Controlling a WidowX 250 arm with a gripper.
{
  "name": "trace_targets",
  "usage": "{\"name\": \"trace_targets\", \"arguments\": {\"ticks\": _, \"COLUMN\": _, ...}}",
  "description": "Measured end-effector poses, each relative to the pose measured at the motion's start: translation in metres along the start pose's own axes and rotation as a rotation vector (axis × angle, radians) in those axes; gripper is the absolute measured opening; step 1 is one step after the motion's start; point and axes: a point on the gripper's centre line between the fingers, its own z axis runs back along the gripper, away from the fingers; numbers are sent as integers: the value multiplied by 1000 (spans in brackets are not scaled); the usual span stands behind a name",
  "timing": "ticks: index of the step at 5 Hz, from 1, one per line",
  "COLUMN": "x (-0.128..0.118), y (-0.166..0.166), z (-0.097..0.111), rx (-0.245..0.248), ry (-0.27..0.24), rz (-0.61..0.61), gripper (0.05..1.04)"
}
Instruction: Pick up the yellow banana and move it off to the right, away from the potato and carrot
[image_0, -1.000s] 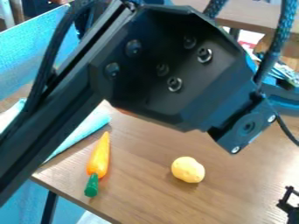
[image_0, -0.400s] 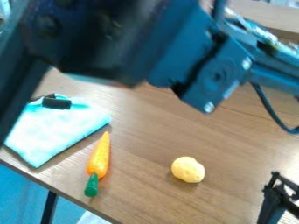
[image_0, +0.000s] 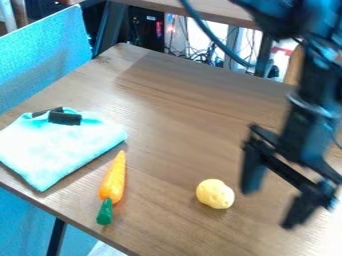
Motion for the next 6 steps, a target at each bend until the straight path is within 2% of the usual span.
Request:
{"name": "trace_targets", "arguments": {"ticks": 1, "x": -25, "y": 36, "z": 11, "rx": 2, "ry": -25, "rz": 90, "gripper": 1001}}
{"name": "trace_targets", "arguments": {"ticks": 2, "x": -41, "y": 70, "z": 9, "rx": 67, "ry": -14, "rz": 54, "gripper": 1001}}
{"name": "trace_targets", "arguments": {"ticks": 3, "x": -56, "y": 99, "z": 12, "rx": 152, "ry": -45, "rz": 58, "gripper": 1001}}
{"name": "trace_targets", "arguments": {"ticks": 4, "x": -62, "y": 130, "z": 10, "rx": 159, "ry": -39, "rz": 27, "gripper": 1001}}
{"name": "trace_targets", "arguments": {"ticks": 5, "x": -80, "y": 166, "z": -12, "rx": 144, "ry": -49, "rz": 39, "gripper": 1001}}
{"name": "trace_targets", "arguments": {"ticks": 6, "x": -99, "y": 198, "z": -21, "rx": 105, "ry": -71, "rz": 76, "gripper": 1001}}
